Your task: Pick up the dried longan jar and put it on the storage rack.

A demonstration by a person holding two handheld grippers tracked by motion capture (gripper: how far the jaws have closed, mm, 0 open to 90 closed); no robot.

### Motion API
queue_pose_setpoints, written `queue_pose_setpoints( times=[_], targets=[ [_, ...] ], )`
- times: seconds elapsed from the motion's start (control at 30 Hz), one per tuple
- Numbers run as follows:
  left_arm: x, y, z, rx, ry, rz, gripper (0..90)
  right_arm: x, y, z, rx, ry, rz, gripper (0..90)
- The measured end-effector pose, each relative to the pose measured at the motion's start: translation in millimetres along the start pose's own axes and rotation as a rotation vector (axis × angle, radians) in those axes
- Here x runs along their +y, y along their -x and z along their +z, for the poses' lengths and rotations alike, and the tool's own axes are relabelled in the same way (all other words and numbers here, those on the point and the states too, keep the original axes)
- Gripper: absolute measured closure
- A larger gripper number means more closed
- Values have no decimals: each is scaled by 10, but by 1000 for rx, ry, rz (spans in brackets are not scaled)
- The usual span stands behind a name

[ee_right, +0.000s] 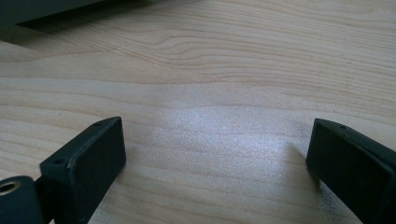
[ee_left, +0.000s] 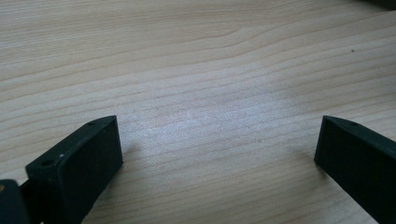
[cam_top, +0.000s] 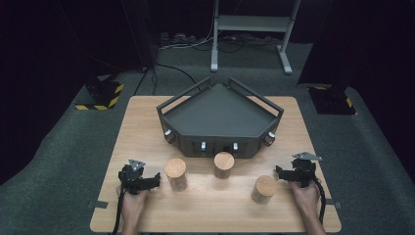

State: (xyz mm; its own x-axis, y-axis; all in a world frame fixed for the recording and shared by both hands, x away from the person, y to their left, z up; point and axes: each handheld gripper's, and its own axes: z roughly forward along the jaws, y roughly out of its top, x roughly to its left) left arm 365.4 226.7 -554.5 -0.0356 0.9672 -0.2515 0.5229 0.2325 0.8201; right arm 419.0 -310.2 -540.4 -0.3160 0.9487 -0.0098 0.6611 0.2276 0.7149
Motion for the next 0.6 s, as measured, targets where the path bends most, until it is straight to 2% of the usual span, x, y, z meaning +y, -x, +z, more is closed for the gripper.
queue_pose_setpoints(
  times=[0.23, 0.4, 0.6],
  targets=[
    [-19, 7, -49, -21, -22, 18, 4, 2, 2, 3, -2, -1, 1, 32],
    [-44, 33, -132, -43, -36, 46, 8, 7, 7, 12, -8, -9, 7, 11],
    [-63, 86, -283, -100, -29, 49, 10, 8, 9, 15, -11, -11, 10, 3]
  ],
)
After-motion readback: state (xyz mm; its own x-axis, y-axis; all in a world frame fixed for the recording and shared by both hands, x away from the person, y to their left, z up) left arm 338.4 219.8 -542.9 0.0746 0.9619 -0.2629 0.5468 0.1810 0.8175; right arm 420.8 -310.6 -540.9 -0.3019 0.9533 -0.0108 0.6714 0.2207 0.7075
